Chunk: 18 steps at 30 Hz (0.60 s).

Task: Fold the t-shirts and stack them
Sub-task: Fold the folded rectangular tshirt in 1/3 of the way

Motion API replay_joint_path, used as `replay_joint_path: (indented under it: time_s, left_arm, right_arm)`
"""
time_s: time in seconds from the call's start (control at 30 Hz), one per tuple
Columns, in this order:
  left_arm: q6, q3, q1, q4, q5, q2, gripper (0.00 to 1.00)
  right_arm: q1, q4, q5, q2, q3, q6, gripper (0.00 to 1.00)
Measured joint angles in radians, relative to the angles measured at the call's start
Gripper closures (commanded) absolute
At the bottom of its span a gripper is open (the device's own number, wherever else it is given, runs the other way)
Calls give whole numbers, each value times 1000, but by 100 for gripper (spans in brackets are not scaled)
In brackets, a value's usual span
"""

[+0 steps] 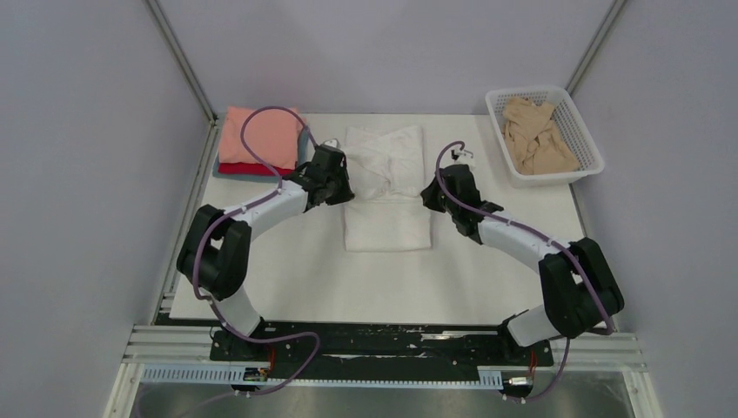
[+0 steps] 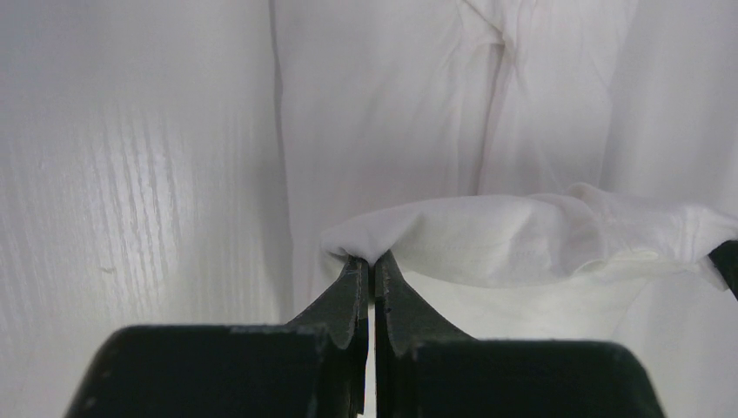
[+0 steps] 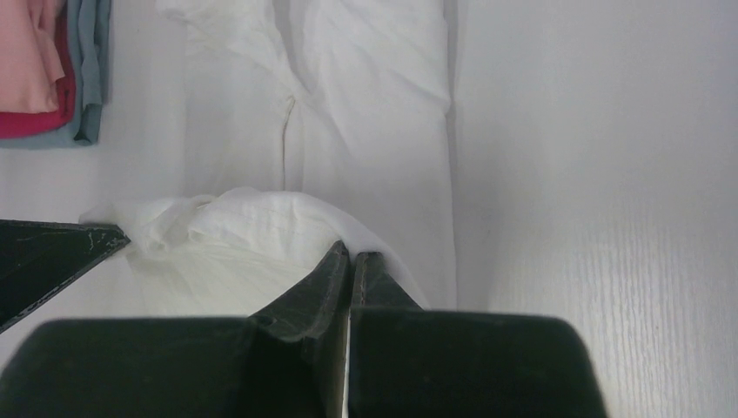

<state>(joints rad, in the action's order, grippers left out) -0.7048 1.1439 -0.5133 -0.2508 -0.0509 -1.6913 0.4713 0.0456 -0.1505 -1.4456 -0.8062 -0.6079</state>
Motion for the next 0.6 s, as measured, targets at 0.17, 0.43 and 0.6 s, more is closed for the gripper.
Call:
replay_joint_path:
  time_s: [0.17, 0.43, 0.6]
  left_arm:
    - [21, 37, 27, -6, 8, -48, 99]
    - [47, 114, 58, -20, 42, -156, 95]
    - [57, 128, 71, -20, 75, -191, 76]
  right_arm:
    - [-28, 27, 48, -106, -74, 17, 100]
    - [-38, 38, 51, -201, -108, 14, 100]
    - [-50, 42, 43, -239, -118, 0, 84]
